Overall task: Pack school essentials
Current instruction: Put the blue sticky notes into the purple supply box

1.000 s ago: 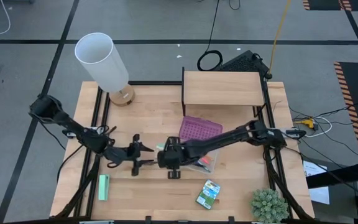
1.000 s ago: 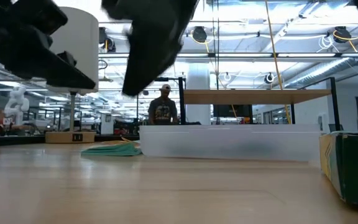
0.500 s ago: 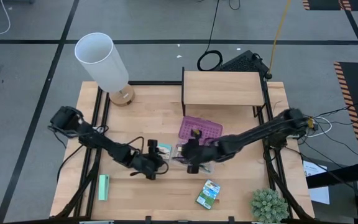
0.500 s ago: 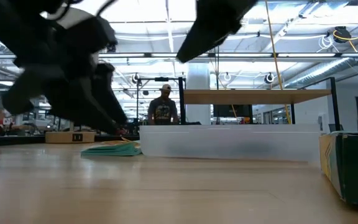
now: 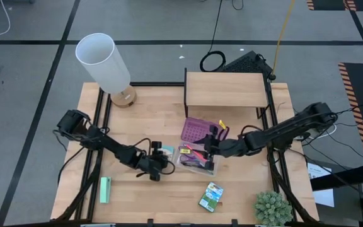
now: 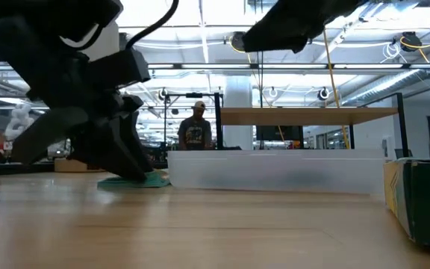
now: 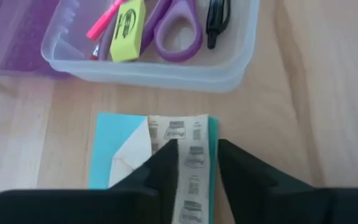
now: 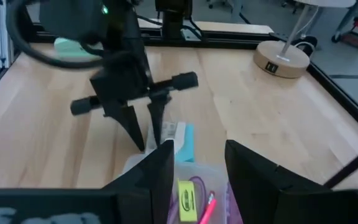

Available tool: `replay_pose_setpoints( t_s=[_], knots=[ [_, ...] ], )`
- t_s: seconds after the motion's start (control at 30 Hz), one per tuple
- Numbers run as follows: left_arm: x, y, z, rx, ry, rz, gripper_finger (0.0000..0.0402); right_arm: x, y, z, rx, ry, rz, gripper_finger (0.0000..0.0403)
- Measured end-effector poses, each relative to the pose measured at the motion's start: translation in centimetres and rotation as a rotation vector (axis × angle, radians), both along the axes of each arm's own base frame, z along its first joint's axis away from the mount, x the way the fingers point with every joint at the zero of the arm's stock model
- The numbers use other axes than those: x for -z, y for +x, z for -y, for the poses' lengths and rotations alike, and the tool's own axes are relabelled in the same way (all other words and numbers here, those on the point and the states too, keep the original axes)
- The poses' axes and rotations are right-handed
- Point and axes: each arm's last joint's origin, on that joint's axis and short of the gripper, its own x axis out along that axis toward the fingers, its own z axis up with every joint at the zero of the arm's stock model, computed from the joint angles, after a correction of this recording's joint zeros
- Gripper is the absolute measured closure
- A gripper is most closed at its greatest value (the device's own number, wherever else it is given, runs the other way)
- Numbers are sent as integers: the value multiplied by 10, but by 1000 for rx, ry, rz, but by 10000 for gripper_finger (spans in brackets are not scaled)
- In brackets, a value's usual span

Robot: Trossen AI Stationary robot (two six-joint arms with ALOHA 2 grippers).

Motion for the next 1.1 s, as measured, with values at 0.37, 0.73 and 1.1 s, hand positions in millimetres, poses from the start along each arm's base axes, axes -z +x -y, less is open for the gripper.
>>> replay_pose_setpoints(
  t_s=[0.37,0.73,1.1],
  knots=[
    [0,0,0,18,-31,-13,392,3,-2,1,-3,-7,-2,266],
    [-3,-1,0,3,-37,3,398,1,-1,0,-3,-3,12,266],
    [-19,-9,-2,-36,-18,8,389,1,-1,0,-4,-2,12,266]
  ],
)
